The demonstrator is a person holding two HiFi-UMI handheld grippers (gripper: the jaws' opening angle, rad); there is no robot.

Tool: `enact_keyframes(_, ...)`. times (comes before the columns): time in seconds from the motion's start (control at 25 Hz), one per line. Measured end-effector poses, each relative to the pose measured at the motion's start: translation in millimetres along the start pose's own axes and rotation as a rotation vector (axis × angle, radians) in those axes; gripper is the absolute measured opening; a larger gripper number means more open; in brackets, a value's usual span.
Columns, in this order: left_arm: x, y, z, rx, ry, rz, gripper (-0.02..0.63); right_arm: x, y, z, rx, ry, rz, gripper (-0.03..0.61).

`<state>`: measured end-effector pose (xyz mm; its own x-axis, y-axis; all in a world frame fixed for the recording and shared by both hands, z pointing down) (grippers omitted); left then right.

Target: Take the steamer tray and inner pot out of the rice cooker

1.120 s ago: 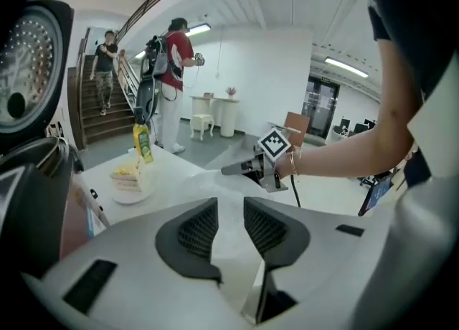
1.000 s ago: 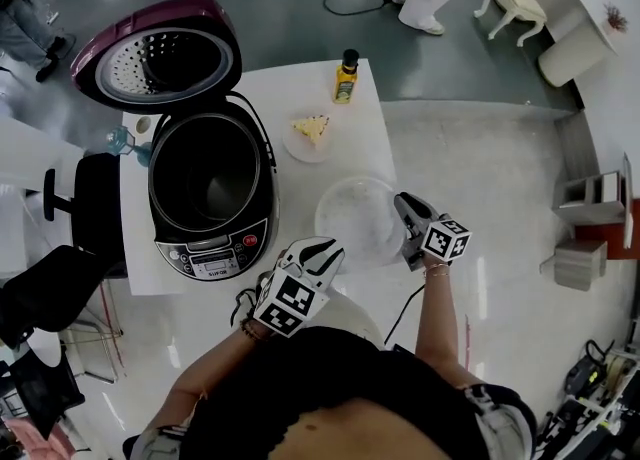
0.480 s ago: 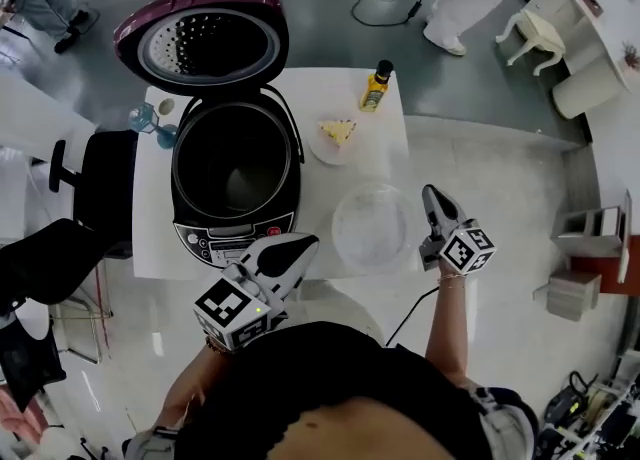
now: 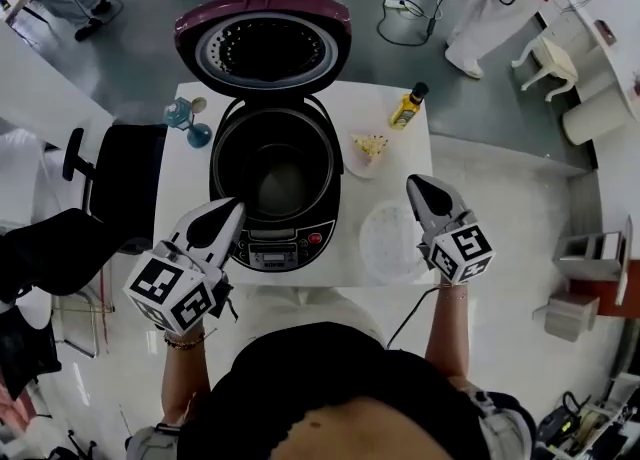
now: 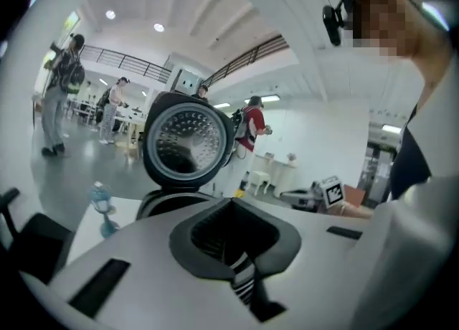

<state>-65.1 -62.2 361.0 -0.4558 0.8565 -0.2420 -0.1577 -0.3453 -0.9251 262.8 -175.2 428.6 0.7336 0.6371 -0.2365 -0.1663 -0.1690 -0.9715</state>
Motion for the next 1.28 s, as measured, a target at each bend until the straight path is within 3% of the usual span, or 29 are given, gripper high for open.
enact_keyframes(0.16, 7, -8, 49, -0.221, 0.166, 0.152, 0.003, -27, 23, 43, 0.159, 0.008, 0.056, 0.005)
enact_keyframes(0.24, 3, -13, 64, -0.329, 0.23, 0.217, 0.003, -44, 29, 63, 0.162, 0.003, 0.04, 0.005)
enact_keyframes(0.32, -3, -16, 72, -0.378, 0.237, 0.239, 0.003, -61, 30, 83, 0.147, 0.0, 0.055, 0.005)
enact_keyframes(0.48, -21, -19, 87, -0.374, 0.197, 0.248, 0.003, -85, 34, 101, 0.16, -0.015, 0.101, 0.006)
enact_keyframes(0.64, -37, -21, 103, -0.431, 0.222, 0.296, 0.005, -107, 34, 107, 0.175, -0.013, 0.174, 0.006)
enact_keyframes(1.0, -65, -26, 130, -0.458, 0.22, 0.364, 0.007, -149, 31, 102, 0.291, -0.111, 0.297, 0.01)
enact_keyframes(1.04, -67, -26, 133, -0.462, 0.222, 0.374, 0.016, -151, 29, 101, 0.291, -0.116, 0.312, 0.025)
enact_keyframes(1.16, -74, -33, 136, -0.475, 0.208, 0.416, 0.161, -156, 22, 96, 0.264, -0.123, 0.358, 0.047)
enact_keyframes(1.28, -83, -39, 138, -0.474, 0.188, 0.45, 0.189, -168, 14, 91, 0.267, -0.118, 0.452, 0.171)
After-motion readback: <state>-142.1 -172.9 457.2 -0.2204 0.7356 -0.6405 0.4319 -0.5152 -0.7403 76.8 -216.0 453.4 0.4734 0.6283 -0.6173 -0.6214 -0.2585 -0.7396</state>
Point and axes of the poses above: the fingertips, and each gripper's own axes: x backward along the fingers, z to its left, y out of its top, the point moved 6 cm from there along x, backward along the fingers, and after that the axes turned 4 degrees about -z, right-handed, at the moved point
